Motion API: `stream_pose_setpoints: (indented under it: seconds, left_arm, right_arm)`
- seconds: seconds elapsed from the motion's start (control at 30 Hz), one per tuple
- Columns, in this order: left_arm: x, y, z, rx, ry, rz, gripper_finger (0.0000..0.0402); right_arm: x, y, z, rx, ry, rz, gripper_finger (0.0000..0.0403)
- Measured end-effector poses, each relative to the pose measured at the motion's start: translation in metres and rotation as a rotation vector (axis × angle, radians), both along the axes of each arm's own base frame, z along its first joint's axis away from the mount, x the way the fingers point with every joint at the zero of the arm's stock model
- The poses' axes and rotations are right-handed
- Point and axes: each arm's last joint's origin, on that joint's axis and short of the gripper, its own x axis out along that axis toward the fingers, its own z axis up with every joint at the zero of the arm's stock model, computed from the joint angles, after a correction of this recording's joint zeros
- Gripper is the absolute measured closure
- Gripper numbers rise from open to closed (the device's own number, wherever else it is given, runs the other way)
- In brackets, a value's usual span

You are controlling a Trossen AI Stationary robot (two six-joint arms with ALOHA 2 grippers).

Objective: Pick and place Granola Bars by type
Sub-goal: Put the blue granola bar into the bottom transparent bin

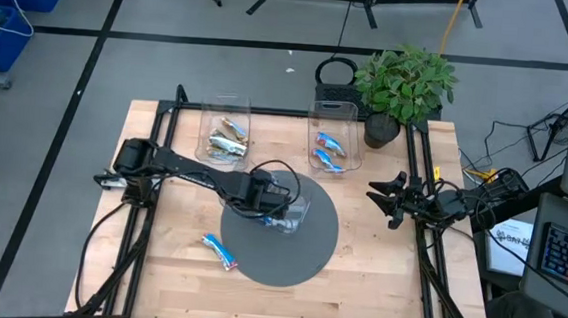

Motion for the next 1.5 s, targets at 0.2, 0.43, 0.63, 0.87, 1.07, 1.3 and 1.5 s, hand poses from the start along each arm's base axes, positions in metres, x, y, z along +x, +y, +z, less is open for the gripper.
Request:
stream_pose_setpoints:
  seconds: [0.2, 0.43, 0.63, 0.87, 1.07, 1.3, 1.5]
  left_arm:
    - [-0.008, 0.001, -0.012, -0.034, 0.017, -0.006, 0.0388]
    - [-0.015, 0.002, -0.022, -0.07, 0.049, -0.009, 0.0387]
    - [-0.015, 0.005, -0.022, -0.063, 0.044, -0.014, 0.0313]
    - [-0.003, 0.009, -0.02, -0.051, -0.042, -0.11, 0.0229]
    - [0.004, 0.012, -0.018, -0.05, -0.1, -0.157, 0.0167]
    - [0.005, 0.018, -0.017, -0.047, -0.109, -0.134, 0.0122]
    - [-0.001, 0.023, 0.006, -0.021, -0.165, -0.165, 0.0097]
  right_arm:
    - [0.0, 0.0, 0.0, 0.0, 0.0, 0.0, 0.0232]
    - [0.0, 0.0, 0.0, 0.0, 0.0, 0.0, 0.0232]
    - [0.0, 0.0, 0.0, 0.0, 0.0, 0.0, 0.0232]
    - [0.0, 0.0, 0.0, 0.0, 0.0, 0.0, 0.0232]
    - [0.0, 0.0, 0.0, 0.0, 0.0, 0.0, 0.0232]
    - [0.0, 0.0, 0.0, 0.0, 0.0, 0.0, 0.0232]
    - [0.0, 0.0, 0.0, 0.0, 0.0, 0.0, 0.0232]
